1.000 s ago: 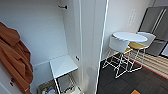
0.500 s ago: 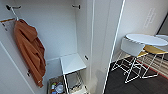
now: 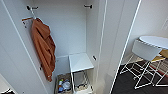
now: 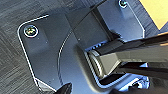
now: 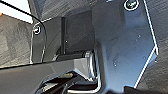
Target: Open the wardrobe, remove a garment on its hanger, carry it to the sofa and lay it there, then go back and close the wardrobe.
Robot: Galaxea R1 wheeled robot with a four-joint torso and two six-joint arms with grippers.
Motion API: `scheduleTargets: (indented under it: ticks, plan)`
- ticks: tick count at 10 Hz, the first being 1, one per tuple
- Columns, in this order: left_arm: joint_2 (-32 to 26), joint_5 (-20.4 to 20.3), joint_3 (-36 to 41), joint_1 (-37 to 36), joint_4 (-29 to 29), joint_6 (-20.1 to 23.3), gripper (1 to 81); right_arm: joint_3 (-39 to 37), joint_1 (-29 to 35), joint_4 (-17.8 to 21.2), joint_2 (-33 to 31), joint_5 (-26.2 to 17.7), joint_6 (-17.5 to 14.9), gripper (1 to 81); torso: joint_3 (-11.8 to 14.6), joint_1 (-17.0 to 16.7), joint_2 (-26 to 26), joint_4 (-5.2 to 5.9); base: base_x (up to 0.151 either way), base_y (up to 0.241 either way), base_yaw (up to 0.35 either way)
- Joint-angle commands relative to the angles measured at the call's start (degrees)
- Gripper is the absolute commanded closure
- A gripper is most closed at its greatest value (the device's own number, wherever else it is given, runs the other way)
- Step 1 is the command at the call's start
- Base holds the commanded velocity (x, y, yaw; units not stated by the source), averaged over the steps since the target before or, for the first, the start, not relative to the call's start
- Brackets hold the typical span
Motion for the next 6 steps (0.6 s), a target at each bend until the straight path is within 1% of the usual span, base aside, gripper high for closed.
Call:
scheduleTargets:
  ticks: [1, 3, 6]
  plan:
    - [0.2, 2.5, 0.0, -1.8, 0.6, 0.2, 1.0, 0.1, 1.5, 0.3, 0.2, -2.6, -0.1, 1.0, 0.0, 0.0, 0.0, 0.0, 0.0, 0.0, 0.182]
    - [0.2, 2.5, 0.0, -1.8, 0.5, 0.1, 1.0, 0.1, 1.4, 0.3, 0.1, -2.6, -0.1, 1.0, 0.0, 0.0, 0.0, 0.0, 0.0, 0.0, 0.166]
    - [0.3, 2.5, 0.0, -1.8, 0.6, 0.1, 1.0, 0.1, 1.5, 0.3, 0.2, -2.6, -0.1, 1.0, 0.0, 0.0, 0.0, 0.0, 0.0, 0.0, 0.247]
